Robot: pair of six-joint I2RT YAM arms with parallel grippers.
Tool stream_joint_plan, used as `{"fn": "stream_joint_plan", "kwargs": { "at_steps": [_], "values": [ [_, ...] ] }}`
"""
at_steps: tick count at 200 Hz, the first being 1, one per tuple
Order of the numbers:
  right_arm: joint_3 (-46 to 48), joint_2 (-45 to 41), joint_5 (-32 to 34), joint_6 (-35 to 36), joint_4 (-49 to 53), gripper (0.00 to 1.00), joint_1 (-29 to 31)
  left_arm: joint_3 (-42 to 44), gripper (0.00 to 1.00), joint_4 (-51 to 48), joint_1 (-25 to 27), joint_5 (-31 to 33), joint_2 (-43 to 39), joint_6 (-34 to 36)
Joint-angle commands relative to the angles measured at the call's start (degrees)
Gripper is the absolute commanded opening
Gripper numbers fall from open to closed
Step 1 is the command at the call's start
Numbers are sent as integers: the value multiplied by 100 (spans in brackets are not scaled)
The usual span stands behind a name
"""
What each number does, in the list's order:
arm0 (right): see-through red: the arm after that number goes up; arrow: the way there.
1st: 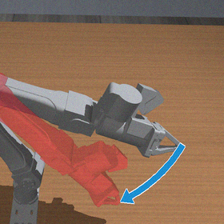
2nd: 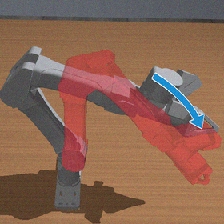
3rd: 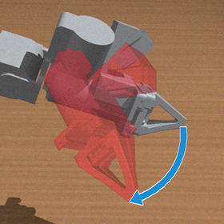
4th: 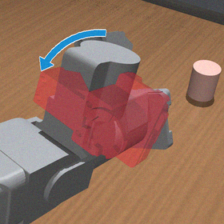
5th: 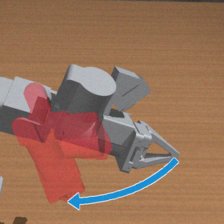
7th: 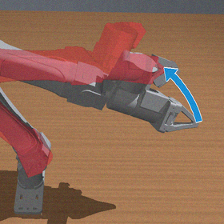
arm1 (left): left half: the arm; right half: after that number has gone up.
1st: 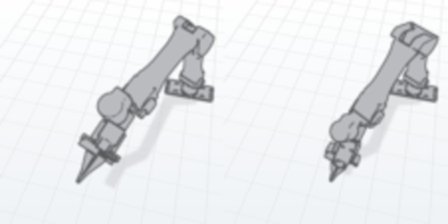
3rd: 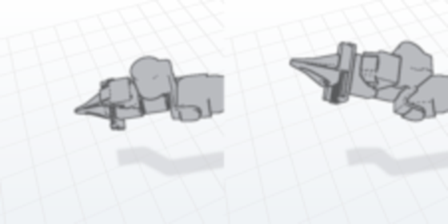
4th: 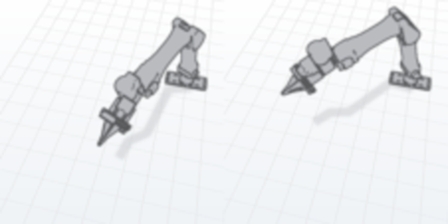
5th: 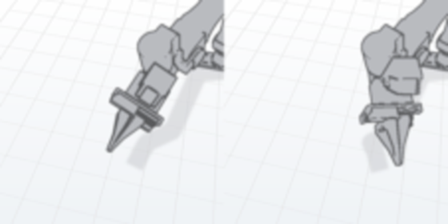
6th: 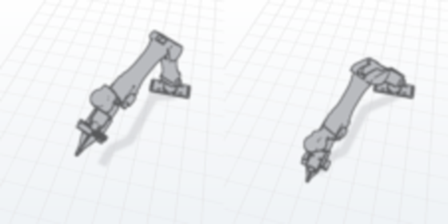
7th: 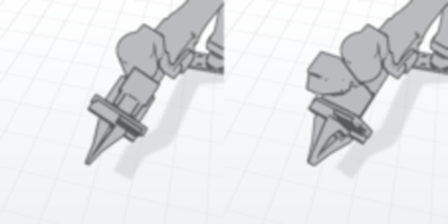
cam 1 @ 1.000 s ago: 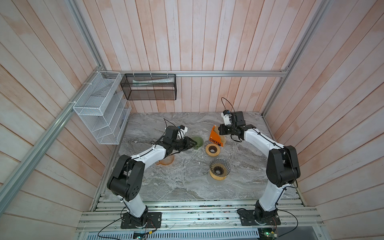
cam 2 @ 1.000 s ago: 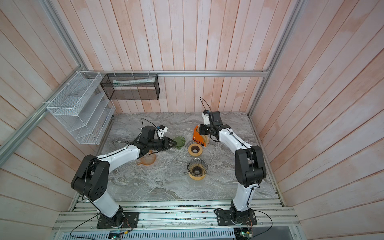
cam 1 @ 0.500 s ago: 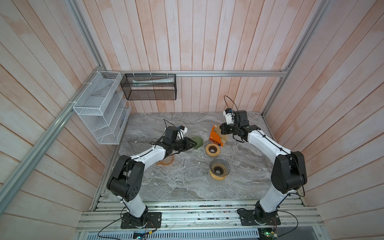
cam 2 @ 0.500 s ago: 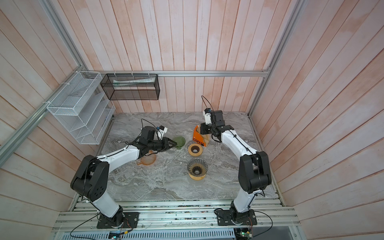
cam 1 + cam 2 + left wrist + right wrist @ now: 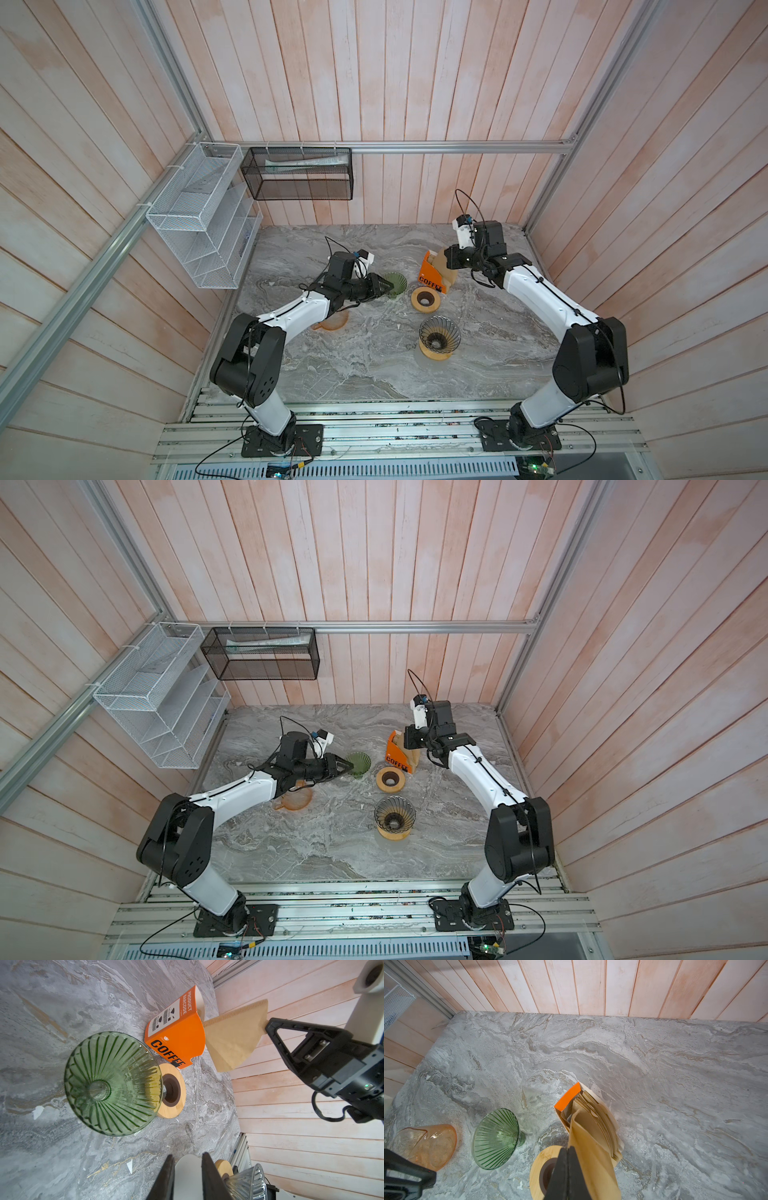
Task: Place the coffee filter in the dripper
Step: 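Lift one paper filter up out of the orange box with right gripper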
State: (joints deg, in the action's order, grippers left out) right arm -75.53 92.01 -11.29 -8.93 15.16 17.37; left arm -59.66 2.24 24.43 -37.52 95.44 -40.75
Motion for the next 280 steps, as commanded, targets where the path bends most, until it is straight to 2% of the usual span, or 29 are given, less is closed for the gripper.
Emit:
{"fn": "stream_joint_plan", "kwargs": {
  "at_steps": [1, 126, 216, 280],
  "values": [
    [63, -307, 150, -56, 143, 0, 69, 100, 26, 133, -26, 3, -231, 67],
    [218, -2151, 441, -56, 1196, 0, 254, -126, 26, -202, -15, 191, -524, 247],
    [263, -3605, 877, -477, 2419, 0, 991, -349, 26, -643, -26, 315, -602, 428],
    [319, -3953, 1125, -664, 3000, 0, 1497, -646, 26, -1003, -34, 322, -472, 437]
  ]
}}
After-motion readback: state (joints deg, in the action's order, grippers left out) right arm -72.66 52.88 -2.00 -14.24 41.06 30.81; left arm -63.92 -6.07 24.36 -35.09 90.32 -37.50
